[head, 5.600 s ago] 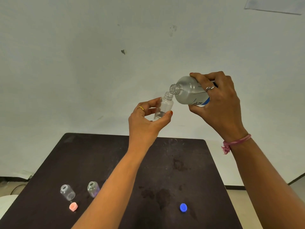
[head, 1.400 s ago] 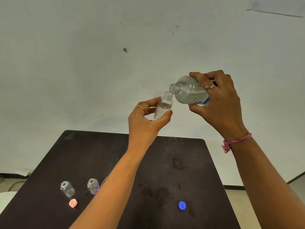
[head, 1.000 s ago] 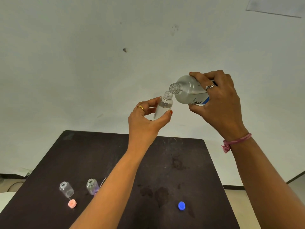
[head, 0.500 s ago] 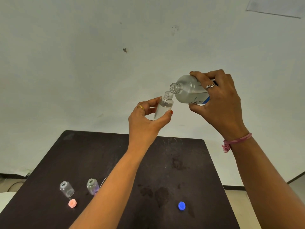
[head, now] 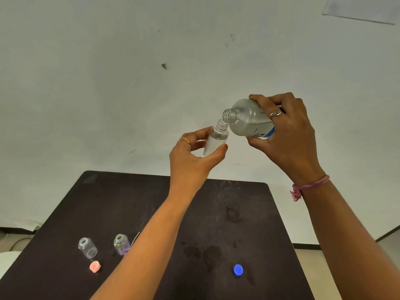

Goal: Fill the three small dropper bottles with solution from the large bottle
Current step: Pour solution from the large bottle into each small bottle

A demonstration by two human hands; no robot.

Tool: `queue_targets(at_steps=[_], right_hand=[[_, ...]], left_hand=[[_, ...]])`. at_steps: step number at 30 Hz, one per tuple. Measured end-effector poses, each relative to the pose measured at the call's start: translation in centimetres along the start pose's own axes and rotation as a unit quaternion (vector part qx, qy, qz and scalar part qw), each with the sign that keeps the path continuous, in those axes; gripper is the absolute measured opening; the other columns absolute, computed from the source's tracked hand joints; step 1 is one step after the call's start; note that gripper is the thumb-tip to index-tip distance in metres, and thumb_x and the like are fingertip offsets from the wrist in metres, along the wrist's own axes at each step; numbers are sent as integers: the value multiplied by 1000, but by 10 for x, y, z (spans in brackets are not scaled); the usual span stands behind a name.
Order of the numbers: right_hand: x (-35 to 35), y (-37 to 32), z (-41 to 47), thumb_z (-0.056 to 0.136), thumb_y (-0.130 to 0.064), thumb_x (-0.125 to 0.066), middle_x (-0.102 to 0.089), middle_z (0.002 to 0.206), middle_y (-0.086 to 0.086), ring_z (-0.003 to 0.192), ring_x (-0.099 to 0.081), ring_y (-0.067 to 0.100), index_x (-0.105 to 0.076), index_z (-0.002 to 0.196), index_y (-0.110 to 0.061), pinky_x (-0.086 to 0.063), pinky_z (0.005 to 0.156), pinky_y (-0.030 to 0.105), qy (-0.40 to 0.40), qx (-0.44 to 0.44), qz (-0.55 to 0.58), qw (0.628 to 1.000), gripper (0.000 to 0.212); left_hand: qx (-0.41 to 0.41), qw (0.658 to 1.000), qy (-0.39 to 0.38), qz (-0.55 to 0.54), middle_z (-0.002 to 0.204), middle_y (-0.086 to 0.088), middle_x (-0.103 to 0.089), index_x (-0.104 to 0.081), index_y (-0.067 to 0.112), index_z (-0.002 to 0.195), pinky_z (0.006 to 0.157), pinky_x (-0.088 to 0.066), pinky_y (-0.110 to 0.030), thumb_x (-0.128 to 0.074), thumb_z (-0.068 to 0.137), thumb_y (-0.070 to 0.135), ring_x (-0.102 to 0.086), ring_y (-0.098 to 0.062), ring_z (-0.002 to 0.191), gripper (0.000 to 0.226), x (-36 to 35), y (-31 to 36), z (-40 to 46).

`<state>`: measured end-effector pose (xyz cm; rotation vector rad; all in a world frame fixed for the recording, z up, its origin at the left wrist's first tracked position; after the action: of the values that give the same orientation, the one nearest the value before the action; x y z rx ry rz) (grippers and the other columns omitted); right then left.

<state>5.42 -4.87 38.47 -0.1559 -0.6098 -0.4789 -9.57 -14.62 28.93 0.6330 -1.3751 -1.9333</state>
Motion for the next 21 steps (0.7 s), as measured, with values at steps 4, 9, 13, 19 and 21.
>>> queue_targets(at_steps=[4,9,13,19,21], right_hand=[[0,0,0,63,-21,-85,-55,111,11,100,-44,22,-55,131,-19,-50,69,36,3,0,-2,1000,74],[0,0,1,63,-21,-85,-55,112,12,101,-47,25,-54,131,-18,-52,70,38,5,6,-5,1000,75],[0,0,1,63,-20,-85,-55,112,12,101,-46,24,-55,131,-18,-51,70,37,6,4,-6,1000,74],[-1,1,0,63,-19,-85,-56,112,13,101,-49,27,-54,131,-17,-51,71,37,2,7,-10,1000,75],[-1,1,0,63,-19,-85,-56,112,13,101,-48,27,-54,131,-17,-51,72,37,3,7,-9,1000,75]], left_hand=[[1,1000,1,-2,110,12,-65,-61,37,106,64,-41,3,-81,72,29,-61,0,96,40,1,-1,0],[0,1000,4,-1,111,11,-65,-61,35,109,64,-40,5,-80,73,29,-61,-1,96,41,1,-1,0],[1,1000,3,-1,110,11,-66,-61,36,109,64,-40,4,-81,72,30,-61,-1,97,42,1,-2,0],[2,1000,3,-3,108,14,-65,-61,38,106,63,-40,3,-81,72,29,-61,1,94,40,0,-3,0],[2,1000,3,-2,108,14,-65,-60,39,106,63,-41,2,-81,72,30,-61,1,95,40,0,-3,0]])
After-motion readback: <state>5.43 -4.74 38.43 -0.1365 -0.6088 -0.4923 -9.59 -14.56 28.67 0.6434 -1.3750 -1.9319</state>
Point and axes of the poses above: each hand's wrist, its own z-axis towards the middle knuckle, its own x-axis out of the back of the hand, y = z × x, the point moved 10 cm from there along z, towards the middle knuckle
